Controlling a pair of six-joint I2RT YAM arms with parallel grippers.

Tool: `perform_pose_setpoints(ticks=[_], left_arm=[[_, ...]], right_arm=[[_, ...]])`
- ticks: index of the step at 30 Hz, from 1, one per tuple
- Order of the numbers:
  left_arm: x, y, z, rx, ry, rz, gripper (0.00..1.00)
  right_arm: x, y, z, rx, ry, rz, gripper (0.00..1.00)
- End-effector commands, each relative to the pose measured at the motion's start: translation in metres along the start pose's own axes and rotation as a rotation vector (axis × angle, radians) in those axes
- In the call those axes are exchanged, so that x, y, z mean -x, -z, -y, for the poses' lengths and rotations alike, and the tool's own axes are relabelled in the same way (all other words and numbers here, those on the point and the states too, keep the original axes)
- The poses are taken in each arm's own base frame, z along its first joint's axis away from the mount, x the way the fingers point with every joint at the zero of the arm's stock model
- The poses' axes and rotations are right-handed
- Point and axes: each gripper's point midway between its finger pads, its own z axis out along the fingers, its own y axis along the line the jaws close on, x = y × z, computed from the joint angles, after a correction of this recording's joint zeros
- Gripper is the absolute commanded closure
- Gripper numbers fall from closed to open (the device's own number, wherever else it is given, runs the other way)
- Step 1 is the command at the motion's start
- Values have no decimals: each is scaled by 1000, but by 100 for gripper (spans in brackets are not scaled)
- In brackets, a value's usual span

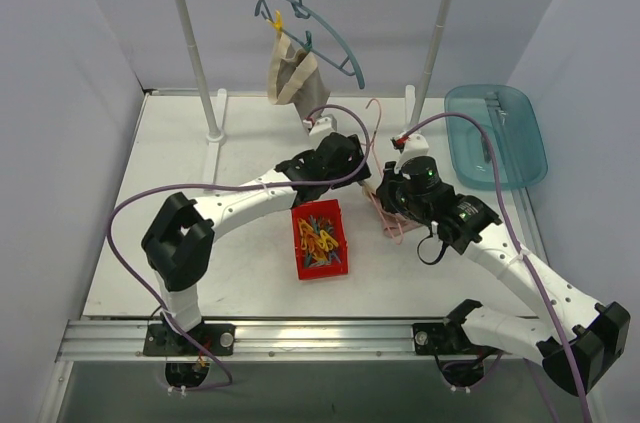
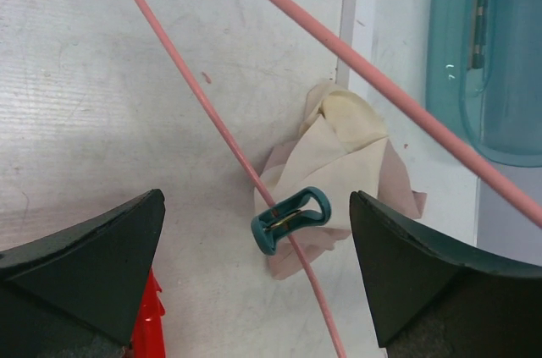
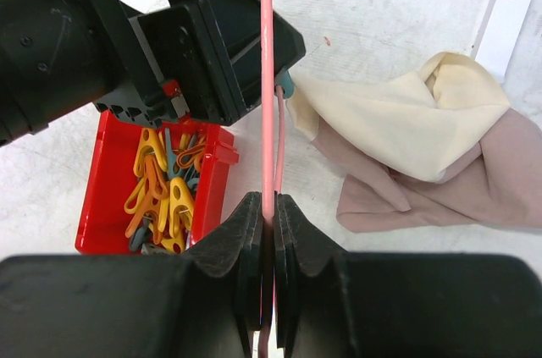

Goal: Remove the underwear clipped to the hanger

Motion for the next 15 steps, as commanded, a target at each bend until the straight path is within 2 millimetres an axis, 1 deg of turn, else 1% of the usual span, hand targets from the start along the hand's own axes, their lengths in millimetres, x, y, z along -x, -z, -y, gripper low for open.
perform_pose_setpoints(ticks=[1,2,3,4,5,7,10,15], left_arm=[[11,10,23,-48,69,-10,0],[10,10,26,-61,73,-19,1],[10,10,29,-75,74,-22,7],[8,10,31,-85,71,-35,11],[5,10,31,-86,67,-44,12],[0,4,27,-73,62,-59,13],[-1,-4,17,-41,69,-66,12],[2,-11,14,-14,61,-52,11]], right_arm=[[15,2,1,-21,-8,62,100],[14,1,2,-27,-7,59,100],[15,1,2,-29,-8,63,100],[15,1,2,-29,-7,63,100],[15,1,1,-28,-6,62,100],[17,2,1,-27,-6,67,100],[18,3,0,-25,-5,71,100],[18,3,0,-25,-2,70,100]])
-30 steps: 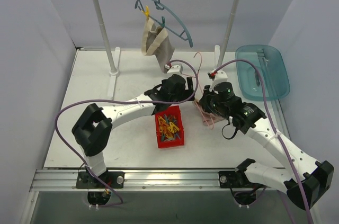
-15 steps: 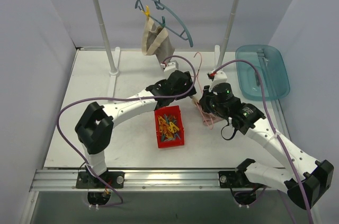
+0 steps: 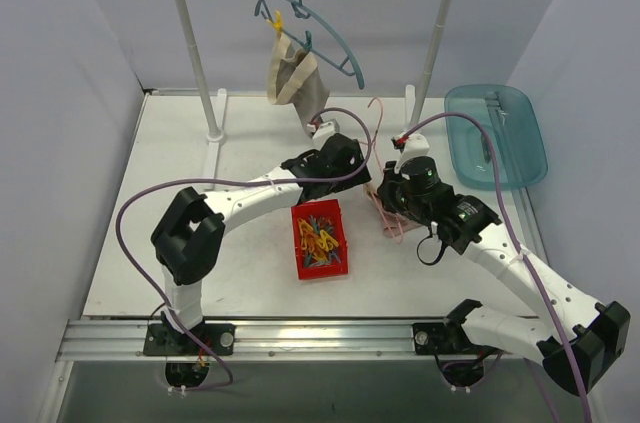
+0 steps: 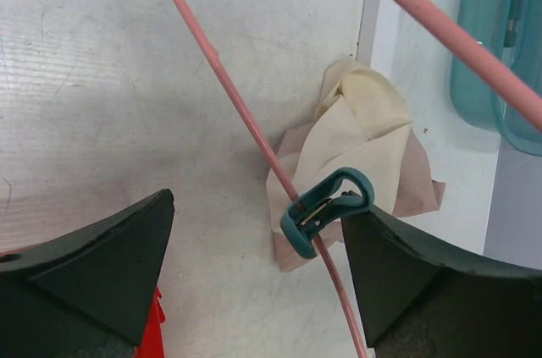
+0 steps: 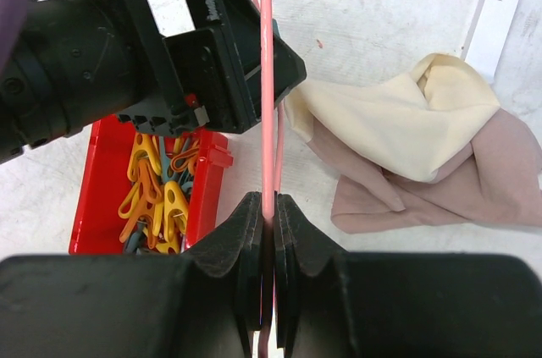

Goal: Remove the underwear clipped to the hanger

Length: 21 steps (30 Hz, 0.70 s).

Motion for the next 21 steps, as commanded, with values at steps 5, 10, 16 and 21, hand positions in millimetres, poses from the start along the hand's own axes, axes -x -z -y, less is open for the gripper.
perform_pose_setpoints(ticks=[5,10,16,21], left_arm=[[20,2,16,-25,17,39,26],[16,5,12,-41,19,41,57],[15,8,10,-48,16,34,59],[18,12,7,-83,22,30,64]], right_arm=[[20,3,-3,-6,-4,68,100],[21,3,-2,-15,-1,71,100],[21,2,0,-26,-2,70,100],[23,4,2,-40,-6,78,100]])
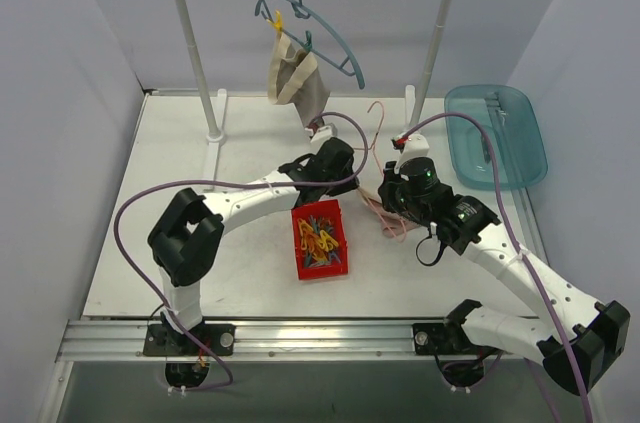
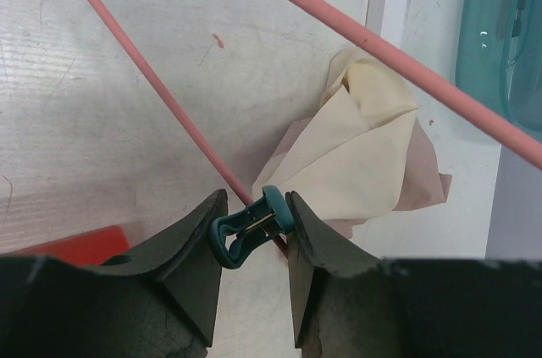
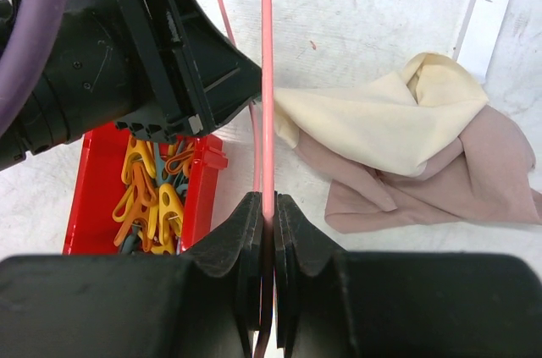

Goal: Remove the underwear clipped to the hanger

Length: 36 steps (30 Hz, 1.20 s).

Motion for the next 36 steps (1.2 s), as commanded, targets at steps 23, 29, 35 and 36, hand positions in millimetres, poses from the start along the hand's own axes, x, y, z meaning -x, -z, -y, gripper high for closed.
perform_pose_setpoints(ticks=[23,29,35,36], left_arm=[[61,57,72,-347,-13,113,97],[69,66,87,-391,-31,112,97],[76,76,97,-405,-68,110,97],[75,76,97,-403,-72,106,97]], right_arm=[[7,0,4,-35,9,33,100],[1,-9,14,-110,30,21,100],[-5,-19,31,-284,21,41,100],[-2,-19,37,-323,13,57,100]])
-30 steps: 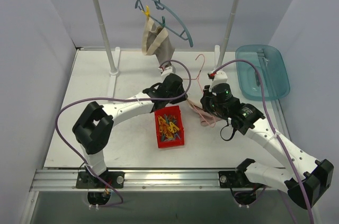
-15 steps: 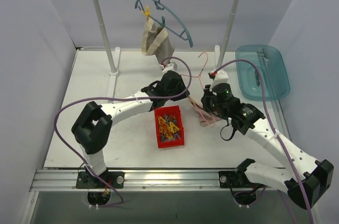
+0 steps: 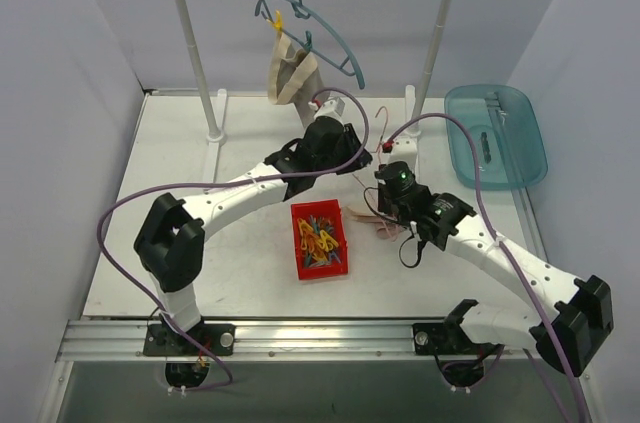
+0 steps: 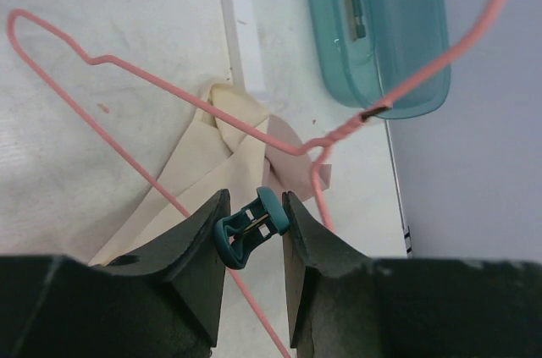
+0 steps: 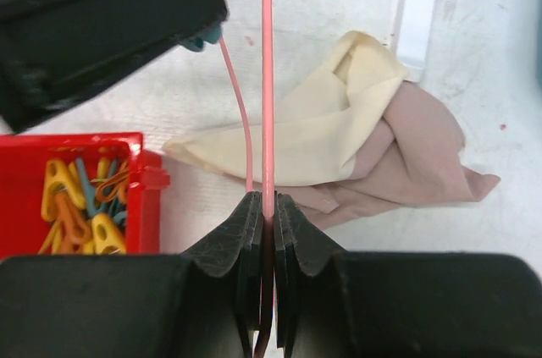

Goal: Remove the underwear clipped to the hanger

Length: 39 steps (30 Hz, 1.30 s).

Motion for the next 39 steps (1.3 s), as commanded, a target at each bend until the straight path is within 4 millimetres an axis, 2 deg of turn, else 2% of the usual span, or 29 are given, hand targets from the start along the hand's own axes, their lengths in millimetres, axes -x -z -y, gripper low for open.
perform_pose_setpoints(ticks=[1,6,7,8,10,12,13,15,16,18,20,22,23,25,26,27,30,32,33,35,38,39], left_arm=[[37,28,45,-116,-31,68,97],[31,36,35,-94,-71,40,98],[33,44,35,-95,-103,45,97],[24,46,22,-60,-121,15,98],[16,56,10,-40,-179,-11,97],[-1,76,-5,-15,-224,-71,97],[-1,91,-9,-10,-258,-75,97],[-33,106,-44,64,-289,-174,97],[-36,119,-50,76,-300,-183,97],[-68,131,-81,142,-310,-277,97],[-89,142,-91,163,-310,-327,98],[-113,147,-99,174,-311,-370,93],[-120,147,-100,179,-311,-384,87],[-131,147,-106,205,-301,-402,71],[-136,149,-102,199,-310,-402,60],[-137,148,-103,204,-310,-397,44],[-132,147,-99,205,-320,-359,24],[-121,147,-95,205,-327,-316,6],[-117,146,-94,203,-334,-302,3],[-106,145,-89,206,-342,-259,6],[-87,146,-83,202,-338,-202,6],[-80,146,-83,205,-333,-184,6]], right_arm=[[11,-5,23,-175,-54,72,100],[29,11,39,-236,-148,162,100],[31,14,41,-239,-155,174,100],[32,18,42,-230,-161,182,100],[36,25,41,-199,-169,195,100],[38,30,40,-177,-178,200,100],[38,32,41,-173,-177,198,100],[38,34,39,-155,-176,194,100],[39,35,39,-152,-176,196,100],[41,35,39,-151,-173,195,100],[44,36,40,-153,-174,201,100],[46,35,39,-154,-169,200,100],[48,36,38,-150,-170,204,100],[51,36,37,-148,-167,205,100],[53,37,37,-147,-167,207,100],[54,38,37,-146,-168,211,100],[56,39,37,-146,-164,211,100],[56,39,37,-143,-157,209,100],[58,41,37,-142,-157,211,100],[62,42,38,-148,-154,221,100],[78,47,42,-161,-144,245,100],[88,50,43,-165,-130,261,100]])
